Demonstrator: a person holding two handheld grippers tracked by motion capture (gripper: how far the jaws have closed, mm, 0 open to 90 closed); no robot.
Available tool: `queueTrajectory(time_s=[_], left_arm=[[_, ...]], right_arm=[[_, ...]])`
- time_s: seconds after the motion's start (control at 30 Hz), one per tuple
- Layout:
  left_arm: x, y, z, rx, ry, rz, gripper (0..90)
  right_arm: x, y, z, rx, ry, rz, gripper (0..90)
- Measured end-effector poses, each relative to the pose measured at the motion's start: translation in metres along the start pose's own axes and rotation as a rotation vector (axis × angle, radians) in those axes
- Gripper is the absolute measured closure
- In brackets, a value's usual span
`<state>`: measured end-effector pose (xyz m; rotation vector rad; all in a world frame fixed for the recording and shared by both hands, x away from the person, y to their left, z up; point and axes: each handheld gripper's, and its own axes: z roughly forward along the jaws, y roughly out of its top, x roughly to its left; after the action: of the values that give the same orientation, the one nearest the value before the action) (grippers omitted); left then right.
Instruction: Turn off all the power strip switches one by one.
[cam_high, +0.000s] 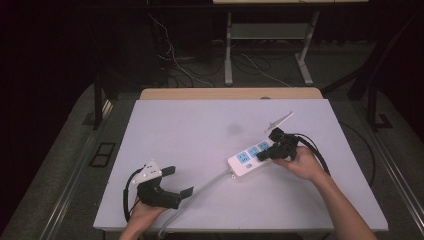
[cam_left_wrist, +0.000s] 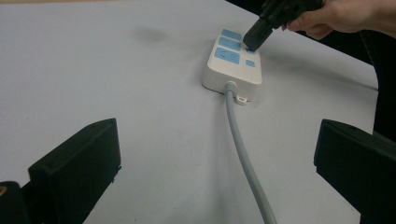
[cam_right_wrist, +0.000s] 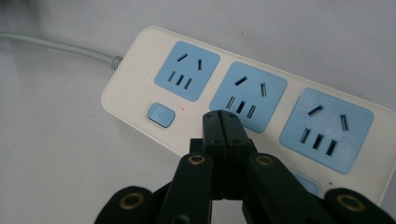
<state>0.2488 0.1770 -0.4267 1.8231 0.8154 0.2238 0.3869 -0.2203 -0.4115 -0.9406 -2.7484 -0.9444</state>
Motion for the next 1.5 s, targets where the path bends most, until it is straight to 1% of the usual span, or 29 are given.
queueTrajectory(time_s=[0.2, 0.37, 0.5, 0.57, 0.83, 0.97, 1.03, 1.13, 1.3, 1.33, 1.37, 1.4, 1.5], left_arm=[[-0.0006, 0.0000, -0.0004, -0.002, -0.001, 0.001, 0.0], [0.0004, 0.0003, -0.0010, -0.005, 0.004, -0.001, 0.0], [0.0013, 0.0003, -0.0020, -0.010, 0.008, -0.004, 0.0], [0.0014, 0.0004, -0.0023, -0.012, 0.009, -0.005, 0.0], [0.0013, 0.0005, -0.0025, -0.014, 0.008, -0.004, 0.0], [0.0023, 0.0004, -0.0021, -0.012, 0.010, -0.007, 0.0], [0.0031, 0.0002, -0.0020, -0.012, 0.011, -0.009, 0.0], [0.0037, 0.0000, -0.0021, -0.011, 0.012, -0.012, 0.0], [0.0028, 0.0001, -0.0022, -0.013, 0.010, -0.009, 0.0], [0.0029, 0.0001, -0.0021, -0.012, 0.011, -0.009, 0.0], [0.0031, 0.0002, -0.0022, -0.011, 0.010, -0.009, 0.0], [0.0033, 0.0002, -0.0022, -0.012, 0.010, -0.008, 0.0], [0.0034, 0.0003, -0.0025, -0.014, 0.011, -0.011, 0.0]], right_arm=[[-0.0013, -0.0016, -0.0002, -0.007, 0.009, 0.006, 90.0], [-0.0028, -0.0025, 0.0004, -0.012, 0.027, 0.023, 90.0], [-0.0007, -0.0013, 0.0005, -0.004, 0.013, 0.010, 90.0], [-0.0007, -0.0014, 0.0016, 0.000, 0.011, 0.012, 90.0], [0.0007, -0.0026, 0.0013, -0.008, 0.001, 0.005, 90.0], [-0.0012, -0.0045, 0.0009, -0.023, 0.014, 0.008, 90.0], [-0.0020, -0.0061, 0.0017, -0.030, 0.043, 0.014, 90.0], [0.0002, -0.0060, 0.0020, -0.032, 0.032, -0.006, 90.0], [0.0027, -0.0042, 0.0018, -0.020, 0.016, -0.009, 90.0], [0.0027, -0.0042, 0.0016, -0.023, 0.018, -0.009, 90.0], [0.0020, -0.0041, -0.0001, -0.040, 0.037, -0.007, 90.0], [0.0029, -0.0034, -0.0011, -0.029, 0.023, -0.005, 90.0], [0.0033, -0.0035, -0.0021, -0.022, 0.020, -0.003, 90.0]])
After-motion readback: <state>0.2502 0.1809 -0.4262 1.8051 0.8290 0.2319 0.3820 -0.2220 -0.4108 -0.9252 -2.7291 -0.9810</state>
